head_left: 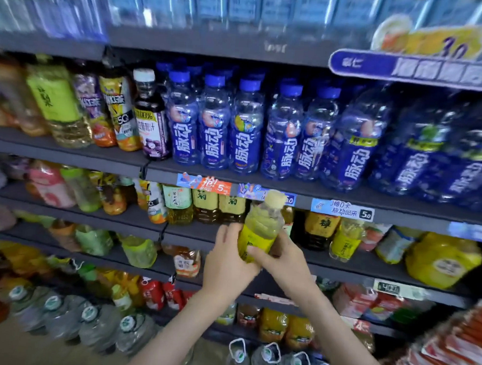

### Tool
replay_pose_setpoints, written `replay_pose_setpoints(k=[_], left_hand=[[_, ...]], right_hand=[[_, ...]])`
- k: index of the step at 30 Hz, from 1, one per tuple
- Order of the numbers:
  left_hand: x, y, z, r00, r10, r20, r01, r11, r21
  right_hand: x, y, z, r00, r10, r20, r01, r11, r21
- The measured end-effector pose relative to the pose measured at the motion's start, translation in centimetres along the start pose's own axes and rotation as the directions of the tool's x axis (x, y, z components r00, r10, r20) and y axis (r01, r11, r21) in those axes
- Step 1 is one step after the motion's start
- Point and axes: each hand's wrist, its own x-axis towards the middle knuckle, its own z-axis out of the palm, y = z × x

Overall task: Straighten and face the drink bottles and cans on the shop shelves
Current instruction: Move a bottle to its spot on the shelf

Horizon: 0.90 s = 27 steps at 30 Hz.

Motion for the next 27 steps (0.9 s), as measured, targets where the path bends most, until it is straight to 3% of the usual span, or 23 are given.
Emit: replay_pose_setpoints(k=[4,6,9,11,14,18,22,27], left_hand=[[1.2,5.0,-2.0,0.96,0.279,0.031,-0.273,0.955,-0.117],[3.0,7.7,-4.0,0.874,0.464,0.144,-0.42,0.87,-0.258],[5.3,11.9,-6.7,0.752,0.598,0.278,-0.461,0.778,-0.427],[6.3,14.4,-7.4,0.752,0.636,0.174,-0.552,0.752,-0.361],[7.0,18.0,-7.1,0.738,0.665,-0.118,-0.672,0.709,-0.213],[7.6,22.4,-5.1,0.59,0.735,-0.335,-0.787,0.616,-0.035],[7.9,26.6,-2.3,0.394,0.839,-0.376,-0.895,0.443,0.051],[8.7,31.1,0.9,0.391,0.896,-0.21,-0.92,0.381,-0.087]], right_hand=[[-2.2,-4.8,-4.8,0.977,-0.126,-0.171,0.129,0.992,0.009],[-2.9,-7.2,-7.5,0.953,-0.193,-0.235,0.199,0.98,0.002],[-3.7,-11.3,-10.9,0.918,-0.3,-0.258,0.303,0.953,-0.029],[-3.4,-13.6,-12.6,0.892,-0.353,-0.282,0.36,0.932,-0.025],[-2.7,-16.1,-14.6,0.809,-0.396,-0.435,0.433,0.901,-0.014],[-3.0,-18.2,-16.3,0.671,-0.453,-0.587,0.507,0.858,-0.082],[-3.6,-18.6,-19.5,0.531,-0.432,-0.729,0.56,0.824,-0.081],[-4.4,-18.2,-27.6,0.433,-0.433,-0.791,0.597,0.795,-0.108]])
